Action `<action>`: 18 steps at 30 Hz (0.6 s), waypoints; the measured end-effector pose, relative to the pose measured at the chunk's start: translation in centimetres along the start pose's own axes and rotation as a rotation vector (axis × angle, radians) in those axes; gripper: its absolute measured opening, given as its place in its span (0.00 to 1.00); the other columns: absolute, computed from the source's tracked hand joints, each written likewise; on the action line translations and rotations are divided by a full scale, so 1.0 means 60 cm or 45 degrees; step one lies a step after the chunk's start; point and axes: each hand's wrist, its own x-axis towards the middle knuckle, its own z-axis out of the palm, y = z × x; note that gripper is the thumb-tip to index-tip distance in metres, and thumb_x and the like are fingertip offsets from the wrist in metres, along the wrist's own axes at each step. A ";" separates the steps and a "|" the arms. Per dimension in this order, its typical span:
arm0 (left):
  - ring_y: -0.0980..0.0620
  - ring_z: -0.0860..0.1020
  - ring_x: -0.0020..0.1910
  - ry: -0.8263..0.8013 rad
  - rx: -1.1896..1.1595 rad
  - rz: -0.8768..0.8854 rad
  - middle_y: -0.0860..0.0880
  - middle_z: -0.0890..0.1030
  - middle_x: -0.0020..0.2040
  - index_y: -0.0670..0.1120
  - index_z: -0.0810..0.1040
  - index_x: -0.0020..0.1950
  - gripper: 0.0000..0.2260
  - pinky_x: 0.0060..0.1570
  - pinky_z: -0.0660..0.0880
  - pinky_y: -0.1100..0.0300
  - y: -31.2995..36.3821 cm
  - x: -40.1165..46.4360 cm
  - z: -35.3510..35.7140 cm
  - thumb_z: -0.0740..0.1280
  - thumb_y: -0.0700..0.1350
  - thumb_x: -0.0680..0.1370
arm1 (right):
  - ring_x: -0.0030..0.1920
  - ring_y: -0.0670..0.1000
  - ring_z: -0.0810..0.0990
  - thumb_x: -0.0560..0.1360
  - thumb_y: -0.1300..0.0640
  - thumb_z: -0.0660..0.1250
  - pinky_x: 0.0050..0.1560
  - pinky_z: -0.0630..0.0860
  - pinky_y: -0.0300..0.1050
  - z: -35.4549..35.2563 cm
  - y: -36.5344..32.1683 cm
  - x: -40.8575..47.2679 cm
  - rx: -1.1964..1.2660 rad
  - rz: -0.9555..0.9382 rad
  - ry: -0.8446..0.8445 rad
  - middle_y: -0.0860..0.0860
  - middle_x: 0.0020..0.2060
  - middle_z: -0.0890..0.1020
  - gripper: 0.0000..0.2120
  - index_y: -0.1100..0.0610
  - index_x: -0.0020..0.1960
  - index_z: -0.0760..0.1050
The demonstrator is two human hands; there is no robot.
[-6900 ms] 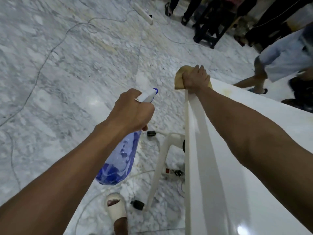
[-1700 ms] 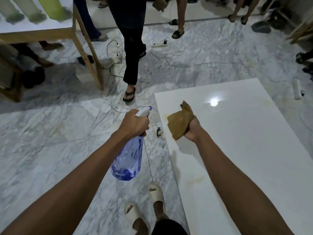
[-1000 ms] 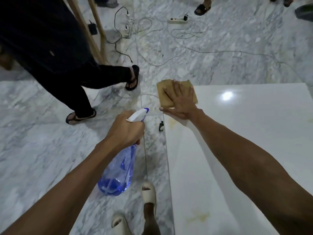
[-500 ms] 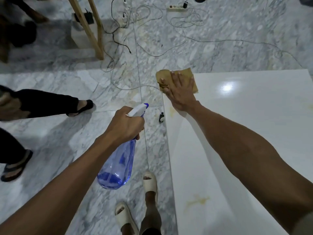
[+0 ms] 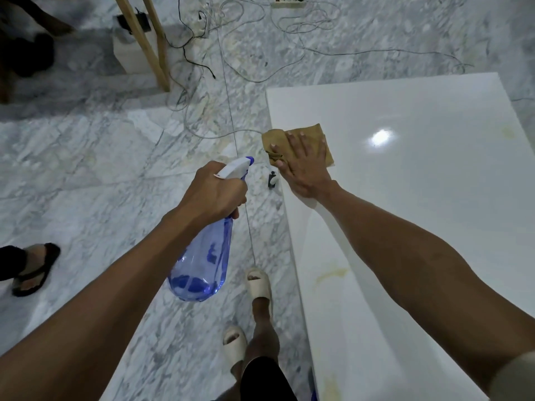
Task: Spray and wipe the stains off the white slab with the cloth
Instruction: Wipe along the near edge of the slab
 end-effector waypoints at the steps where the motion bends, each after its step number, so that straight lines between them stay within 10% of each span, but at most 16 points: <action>1: 0.50 0.76 0.22 -0.006 -0.002 0.021 0.36 0.84 0.42 0.47 0.78 0.40 0.10 0.33 0.75 0.59 -0.007 -0.019 0.005 0.62 0.35 0.76 | 0.80 0.61 0.52 0.80 0.36 0.37 0.71 0.45 0.76 0.002 -0.003 -0.022 0.004 0.010 0.006 0.53 0.80 0.56 0.30 0.39 0.80 0.53; 18: 0.52 0.76 0.22 -0.094 0.003 -0.004 0.38 0.84 0.40 0.36 0.80 0.44 0.07 0.35 0.77 0.56 -0.143 -0.311 0.127 0.63 0.35 0.72 | 0.77 0.65 0.61 0.81 0.35 0.45 0.66 0.56 0.79 0.076 -0.056 -0.422 -0.038 0.049 0.087 0.55 0.77 0.65 0.26 0.37 0.77 0.61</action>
